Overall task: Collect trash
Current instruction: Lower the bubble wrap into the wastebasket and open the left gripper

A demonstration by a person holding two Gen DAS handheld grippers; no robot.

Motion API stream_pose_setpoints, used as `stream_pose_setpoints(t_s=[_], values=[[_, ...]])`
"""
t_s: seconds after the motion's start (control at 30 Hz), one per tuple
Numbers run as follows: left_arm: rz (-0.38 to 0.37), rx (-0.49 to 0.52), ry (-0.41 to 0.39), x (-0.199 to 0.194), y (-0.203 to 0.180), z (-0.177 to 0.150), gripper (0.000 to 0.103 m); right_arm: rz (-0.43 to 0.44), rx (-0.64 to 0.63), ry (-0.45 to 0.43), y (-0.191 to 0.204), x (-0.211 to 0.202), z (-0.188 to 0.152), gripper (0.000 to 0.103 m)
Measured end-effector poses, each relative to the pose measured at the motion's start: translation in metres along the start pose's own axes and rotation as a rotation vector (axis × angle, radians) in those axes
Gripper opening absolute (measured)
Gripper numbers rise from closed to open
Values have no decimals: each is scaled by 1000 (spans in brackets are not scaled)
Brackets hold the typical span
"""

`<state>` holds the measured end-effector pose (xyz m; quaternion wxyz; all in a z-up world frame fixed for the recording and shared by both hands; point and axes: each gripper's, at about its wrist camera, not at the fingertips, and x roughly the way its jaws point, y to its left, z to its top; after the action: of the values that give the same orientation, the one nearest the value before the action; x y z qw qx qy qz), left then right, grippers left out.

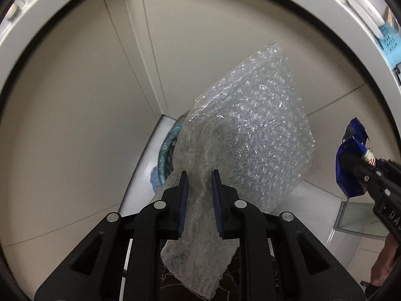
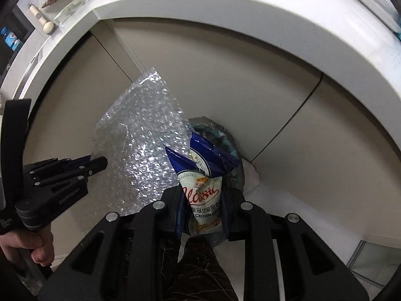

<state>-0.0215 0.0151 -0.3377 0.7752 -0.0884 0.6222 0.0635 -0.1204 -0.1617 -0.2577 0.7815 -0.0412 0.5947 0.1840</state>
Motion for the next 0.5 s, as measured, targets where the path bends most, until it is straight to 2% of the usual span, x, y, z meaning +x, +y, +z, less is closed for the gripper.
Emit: stream_pose_setpoints(t_s=[0.07,0.13,0.23,0.5], values=[[9,12,2,3,0,2,25,3,4,5,0,3,-1,21],[7,9,9,5,6,2,35,2,7,7,-1,3,-3,21],[8,11,12,9,0,5,39,4,13,14,0,5,-2,21],[7,14,11,15,-17,9,40,-1,19,30,6,13,5,21]])
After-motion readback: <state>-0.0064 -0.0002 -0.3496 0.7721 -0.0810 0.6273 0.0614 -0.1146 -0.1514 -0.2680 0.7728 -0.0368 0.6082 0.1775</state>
